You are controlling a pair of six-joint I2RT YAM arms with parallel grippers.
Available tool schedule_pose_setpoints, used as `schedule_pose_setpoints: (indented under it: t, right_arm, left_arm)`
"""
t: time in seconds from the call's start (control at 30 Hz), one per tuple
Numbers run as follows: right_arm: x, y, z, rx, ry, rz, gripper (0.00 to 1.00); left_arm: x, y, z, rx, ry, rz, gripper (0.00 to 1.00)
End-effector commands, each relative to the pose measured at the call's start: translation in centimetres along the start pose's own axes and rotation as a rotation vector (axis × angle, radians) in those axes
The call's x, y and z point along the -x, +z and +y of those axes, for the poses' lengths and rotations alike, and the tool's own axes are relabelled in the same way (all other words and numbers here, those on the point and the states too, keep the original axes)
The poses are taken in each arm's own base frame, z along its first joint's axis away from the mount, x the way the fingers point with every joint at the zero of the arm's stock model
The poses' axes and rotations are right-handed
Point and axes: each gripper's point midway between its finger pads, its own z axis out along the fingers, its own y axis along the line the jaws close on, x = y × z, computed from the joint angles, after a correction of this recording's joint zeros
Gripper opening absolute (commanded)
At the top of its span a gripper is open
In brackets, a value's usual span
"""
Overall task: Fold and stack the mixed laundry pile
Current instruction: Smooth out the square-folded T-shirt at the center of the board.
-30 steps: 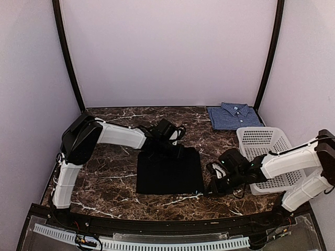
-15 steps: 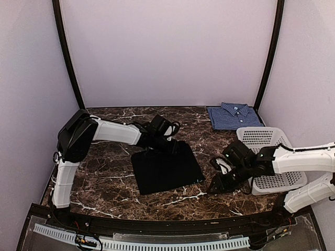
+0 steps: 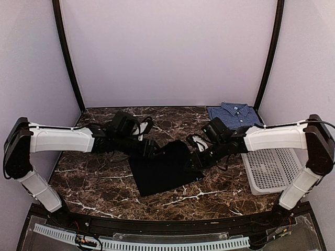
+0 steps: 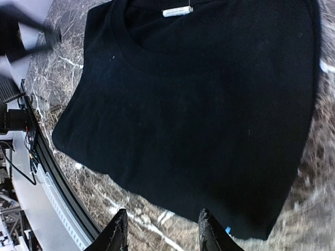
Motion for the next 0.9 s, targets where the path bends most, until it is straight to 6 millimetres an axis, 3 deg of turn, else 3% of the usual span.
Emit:
schedule_pose_setpoints:
  t: [0.0, 0.17, 0.23, 0.27, 0.4, 0.47, 0.53, 0.63, 0.8, 0.87]
  right_arm:
    - [3.7, 1.3, 0.3, 0.138, -0.045, -0.049, 0.43]
    - [2.0, 4.2, -2.0, 0.152, 0.009, 0.032, 0.42]
    - [0.9, 5.0, -1.9, 0.197, 0.042, 0.051, 0.42]
    - [0.4, 5.5, -1.8, 0.22, 0.06, 0.062, 0.42]
    - [-0.3, 7.0, -1.3, 0.248, 0.099, 0.091, 0.42]
    - [0.6, 7.5, -1.1, 0.256, 0.104, 0.074, 0.42]
    - [1.7, 7.3, -1.2, 0.231, 0.095, 0.061, 0.42]
    - [3.3, 6.4, -0.8, 0.22, 0.077, 0.034, 0.42]
    - [4.3, 4.0, 1.8, 0.269, 0.063, -0.008, 0.43]
    - [4.2, 3.1, 3.4, 0.318, 0.065, -0.023, 0.44]
  left_arm:
    - [-6.6, 0.8, 2.2, -0.044, -0.142, 0.085, 0.64]
    - [-8.8, 1.9, 6.7, 0.082, -0.233, 0.098, 0.61]
    - [-8.9, 2.7, 9.8, 0.161, -0.281, 0.12, 0.59]
    - [-8.1, 2.9, 10.3, 0.171, -0.288, 0.108, 0.58]
    - [-5.7, 2.9, 15.5, 0.277, -0.358, 0.083, 0.56]
    - [-4.0, 2.6, 17.0, 0.303, -0.356, 0.06, 0.56]
    - [-1.9, 2.3, 16.8, 0.289, -0.316, 0.028, 0.57]
    - [0.5, 0.6, 13.2, 0.155, -0.256, -0.034, 0.6]
    - [1.9, -3.7, 6.7, -0.024, -0.171, -0.11, 0.64]
    - [1.3, -4.4, 4.2, -0.106, -0.16, -0.109, 0.65]
